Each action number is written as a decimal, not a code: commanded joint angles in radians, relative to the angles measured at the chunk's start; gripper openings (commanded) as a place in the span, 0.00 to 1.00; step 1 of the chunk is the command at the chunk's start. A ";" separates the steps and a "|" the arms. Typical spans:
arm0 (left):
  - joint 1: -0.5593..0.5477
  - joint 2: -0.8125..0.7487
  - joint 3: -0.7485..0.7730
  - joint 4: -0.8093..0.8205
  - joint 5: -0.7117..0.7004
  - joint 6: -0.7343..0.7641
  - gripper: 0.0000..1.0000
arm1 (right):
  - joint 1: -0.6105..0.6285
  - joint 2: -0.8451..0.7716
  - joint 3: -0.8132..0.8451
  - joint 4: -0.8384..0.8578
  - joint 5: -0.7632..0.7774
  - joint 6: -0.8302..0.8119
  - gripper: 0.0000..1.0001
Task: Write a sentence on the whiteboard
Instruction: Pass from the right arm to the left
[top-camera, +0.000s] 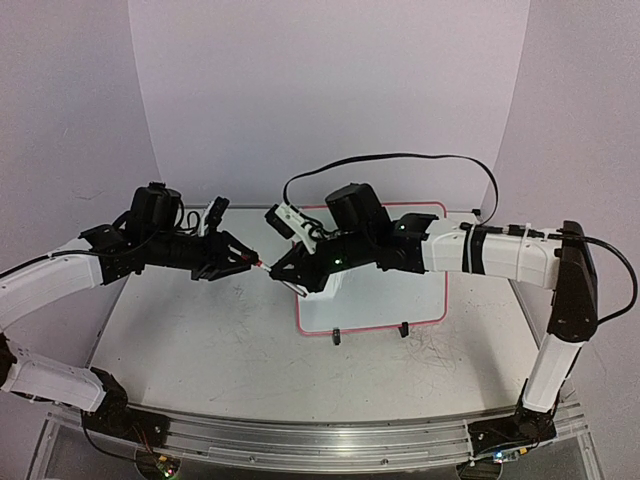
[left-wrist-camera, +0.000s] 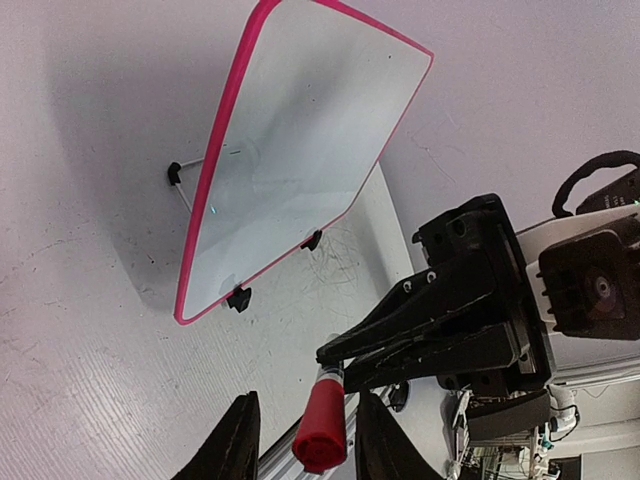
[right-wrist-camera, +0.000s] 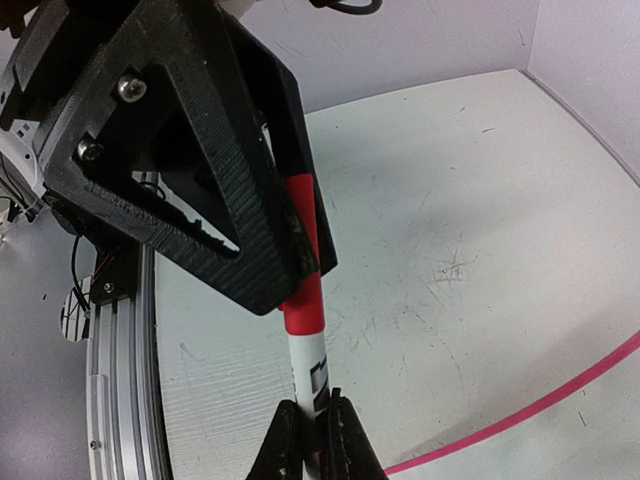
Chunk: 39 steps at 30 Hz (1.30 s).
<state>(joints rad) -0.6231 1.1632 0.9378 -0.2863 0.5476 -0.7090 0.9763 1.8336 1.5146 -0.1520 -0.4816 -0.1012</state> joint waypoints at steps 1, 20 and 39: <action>-0.010 0.008 0.063 0.050 0.017 -0.005 0.33 | 0.010 -0.003 0.039 0.001 -0.007 -0.017 0.00; -0.015 0.027 0.075 0.058 0.049 0.009 0.12 | 0.015 0.021 0.071 -0.003 0.017 -0.007 0.00; -0.015 -0.022 0.125 0.123 0.001 -0.026 0.00 | 0.003 -0.301 -0.298 0.203 0.144 0.433 0.98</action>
<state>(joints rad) -0.6350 1.1855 1.0059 -0.2526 0.5472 -0.7093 0.9860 1.6756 1.3322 -0.1251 -0.3402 0.1390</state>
